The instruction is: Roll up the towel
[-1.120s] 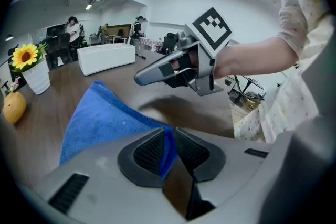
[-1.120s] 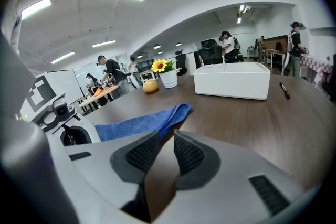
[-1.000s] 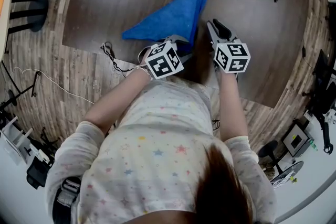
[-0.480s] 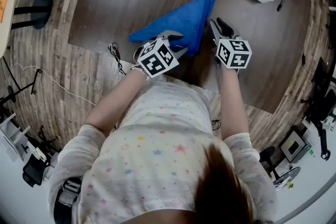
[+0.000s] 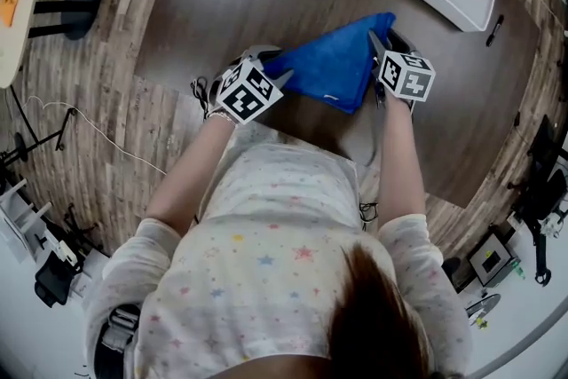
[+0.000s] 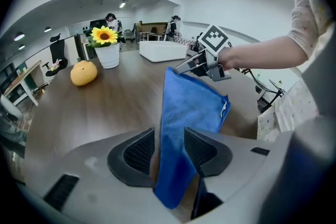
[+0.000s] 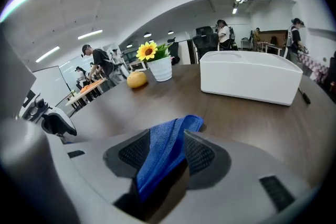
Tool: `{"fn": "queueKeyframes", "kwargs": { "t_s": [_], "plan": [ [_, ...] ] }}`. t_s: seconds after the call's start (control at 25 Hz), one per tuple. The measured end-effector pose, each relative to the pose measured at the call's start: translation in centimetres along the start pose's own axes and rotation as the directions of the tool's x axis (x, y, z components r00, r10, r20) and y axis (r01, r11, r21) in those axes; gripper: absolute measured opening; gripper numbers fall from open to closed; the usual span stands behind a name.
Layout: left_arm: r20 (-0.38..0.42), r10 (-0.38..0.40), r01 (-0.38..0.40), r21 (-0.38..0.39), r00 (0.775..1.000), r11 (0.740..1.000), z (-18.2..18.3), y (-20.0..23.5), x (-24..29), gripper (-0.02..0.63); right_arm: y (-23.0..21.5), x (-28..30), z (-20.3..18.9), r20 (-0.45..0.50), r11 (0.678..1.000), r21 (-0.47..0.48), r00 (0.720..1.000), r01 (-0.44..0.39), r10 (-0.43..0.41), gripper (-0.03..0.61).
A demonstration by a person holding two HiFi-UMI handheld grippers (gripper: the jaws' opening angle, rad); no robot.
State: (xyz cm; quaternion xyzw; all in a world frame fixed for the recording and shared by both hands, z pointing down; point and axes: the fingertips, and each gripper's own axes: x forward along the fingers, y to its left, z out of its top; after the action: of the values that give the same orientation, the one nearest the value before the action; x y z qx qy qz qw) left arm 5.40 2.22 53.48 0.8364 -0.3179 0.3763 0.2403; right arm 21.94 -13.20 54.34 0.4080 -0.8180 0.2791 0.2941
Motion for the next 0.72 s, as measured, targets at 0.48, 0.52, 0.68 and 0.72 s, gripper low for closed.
{"fn": "queueKeyframes", "kwargs": {
  "t_s": [0.48, 0.52, 0.68, 0.72],
  "plan": [
    [-0.007, -0.073, 0.073, -0.017, 0.997, 0.997, -4.2, 2.7, -1.0, 0.163, 1.5, 4.4, 1.9, -0.058, 0.991, -0.124, 0.996, 0.058, -0.066, 0.097],
    [-0.003, -0.076, 0.076, -0.009, 0.997, 0.997, -4.2, 2.8, -1.0, 0.163, 1.6, 4.9, 2.4, -0.060, 0.989, -0.138, 0.996, 0.053, -0.062, 0.097],
    [0.013, -0.104, 0.105, -0.022, 0.994, 0.994, -4.3, 2.6, -0.9, 0.163, 2.1, 7.3, 4.7, -0.075, 0.978, -0.208, 0.996, 0.029, -0.045, 0.097],
    [0.015, -0.110, 0.110, -0.028, 0.994, 0.994, -4.3, 2.6, -1.0, 0.163, 2.4, 8.0, 5.4, -0.077, 0.973, -0.229, 0.996, 0.022, -0.041, 0.097]
  ]
}}
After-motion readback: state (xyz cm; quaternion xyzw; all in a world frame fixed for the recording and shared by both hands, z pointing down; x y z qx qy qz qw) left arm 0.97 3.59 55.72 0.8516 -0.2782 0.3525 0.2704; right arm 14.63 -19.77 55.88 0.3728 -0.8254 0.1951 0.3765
